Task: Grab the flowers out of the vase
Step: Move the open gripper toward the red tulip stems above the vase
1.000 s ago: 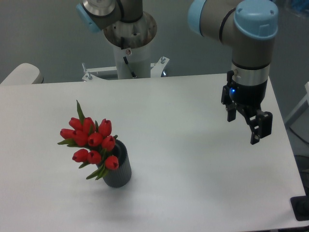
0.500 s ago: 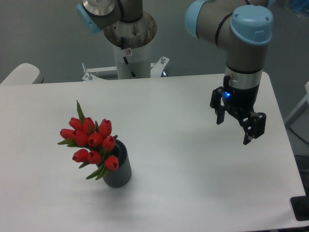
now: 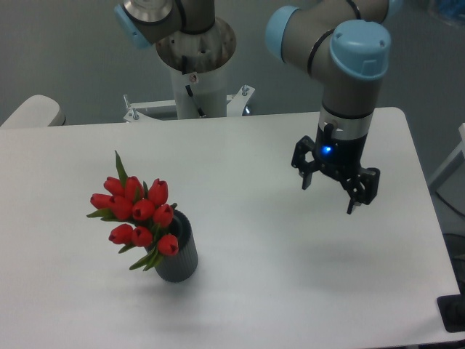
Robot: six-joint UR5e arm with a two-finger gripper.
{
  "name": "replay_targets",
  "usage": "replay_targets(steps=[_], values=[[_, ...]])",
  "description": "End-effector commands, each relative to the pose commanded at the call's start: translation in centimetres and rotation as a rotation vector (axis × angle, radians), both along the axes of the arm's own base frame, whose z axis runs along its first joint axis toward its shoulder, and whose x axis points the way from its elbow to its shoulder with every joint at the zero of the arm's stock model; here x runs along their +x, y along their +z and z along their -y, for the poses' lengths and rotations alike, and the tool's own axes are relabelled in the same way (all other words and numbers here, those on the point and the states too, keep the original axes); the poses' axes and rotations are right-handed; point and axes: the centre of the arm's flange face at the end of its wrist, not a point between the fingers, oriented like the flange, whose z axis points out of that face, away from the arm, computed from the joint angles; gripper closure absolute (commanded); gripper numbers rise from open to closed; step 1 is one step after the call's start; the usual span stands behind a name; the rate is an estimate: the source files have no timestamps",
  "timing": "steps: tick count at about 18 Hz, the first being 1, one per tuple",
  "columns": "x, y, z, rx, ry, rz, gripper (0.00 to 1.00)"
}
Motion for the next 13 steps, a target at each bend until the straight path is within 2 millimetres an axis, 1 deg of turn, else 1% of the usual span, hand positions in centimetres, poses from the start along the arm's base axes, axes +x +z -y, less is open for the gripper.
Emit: replay_targets(steps=[1,3,5,8,10,12,13], values=[[0.6,-0.9,0.0,0.060,-0.008,0.058,0.00],[1.4,-1.9,0.4,0.171,-0.010,0.151,0.00],[2.5,-2.5,0.4,0.243,-0.016,0.212,0.00],[4.3,-4.1,0.2,0.339,-0.039,0.295,0.00],[5.9,-5.3,-0.1,0.426,-0.066,0.310,0.00],[7.3,-6.6,0.0,0.502,-0.086,0.318,0.00],[7.7,-6.7,-0.1,0.543,-0.099,0.322,0.00]])
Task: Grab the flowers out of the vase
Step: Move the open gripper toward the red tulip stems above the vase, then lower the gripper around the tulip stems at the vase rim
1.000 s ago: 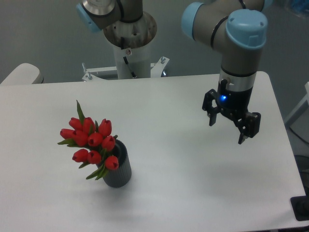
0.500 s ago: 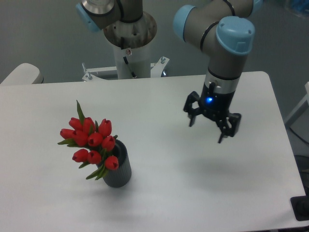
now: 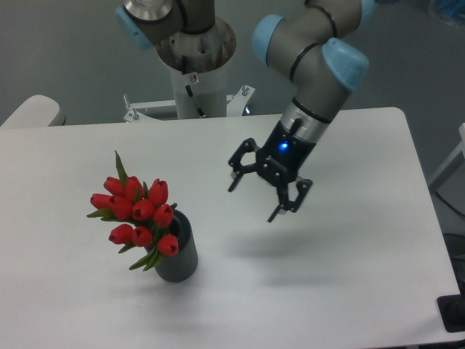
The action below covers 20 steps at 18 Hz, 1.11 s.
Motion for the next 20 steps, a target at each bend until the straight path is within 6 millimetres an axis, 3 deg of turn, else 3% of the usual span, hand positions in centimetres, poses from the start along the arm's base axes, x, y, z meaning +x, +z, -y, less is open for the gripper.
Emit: replay_targets(steps=[3,6,11,20], values=[[1.1,0.3,-0.6,0.040,-0.021,0.013,0.00],[3.9,1.7,-2.2,0.038,-0.064,0.001,0.00],[4.5,0.9,-2.1,0.040,-0.072,0.015,0.00],[6.9,0.4,-4.6,0.040,-0.117,0.029,0.00]])
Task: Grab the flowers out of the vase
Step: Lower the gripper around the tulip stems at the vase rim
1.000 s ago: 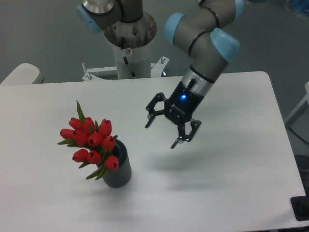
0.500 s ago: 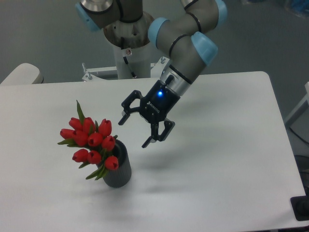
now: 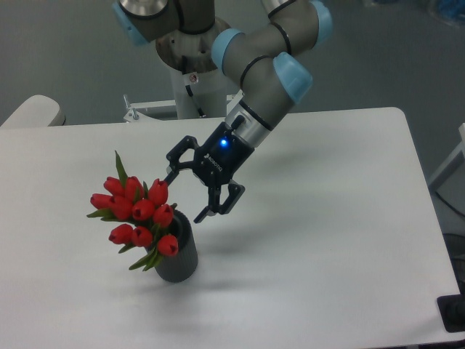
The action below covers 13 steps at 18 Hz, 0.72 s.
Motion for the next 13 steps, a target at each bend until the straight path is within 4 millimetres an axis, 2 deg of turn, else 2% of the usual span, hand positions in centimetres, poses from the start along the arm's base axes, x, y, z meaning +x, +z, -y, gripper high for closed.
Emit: replay_targets(steps=[3,9,13], values=[[-0.2,-0.4,-0.5,-0.002,-0.005,0.004,0.00],[0.4,-0.9,-2.6,-0.008,-0.037,0.016,0.00],[0.9,-1.2,-3.2,-0.004,-0.055,0.007,0.00]])
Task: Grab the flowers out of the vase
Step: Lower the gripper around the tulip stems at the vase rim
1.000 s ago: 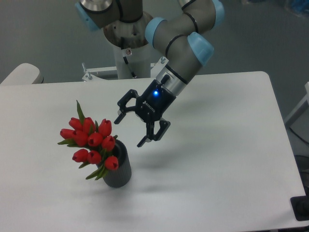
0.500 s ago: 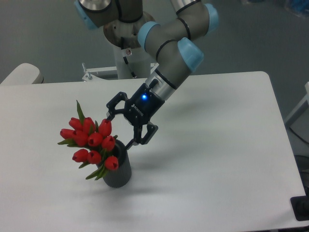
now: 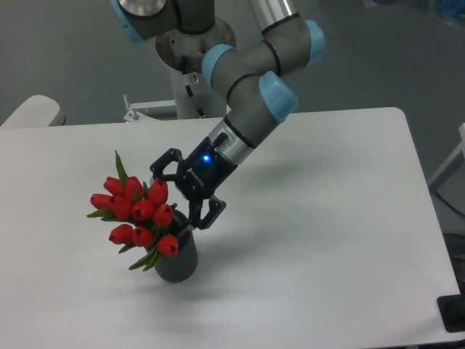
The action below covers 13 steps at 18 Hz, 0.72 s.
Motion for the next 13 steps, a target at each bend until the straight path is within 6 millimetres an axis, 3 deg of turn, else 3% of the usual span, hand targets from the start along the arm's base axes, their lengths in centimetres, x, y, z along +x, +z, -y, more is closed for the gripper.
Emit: replay_targets(steps=[8,13], values=[[0.13,-0.38,-0.75,0.011,-0.009,-0.014,0.00],[-0.20,-0.05,-0.91,0.016,-0.005,-0.017,0.27]])
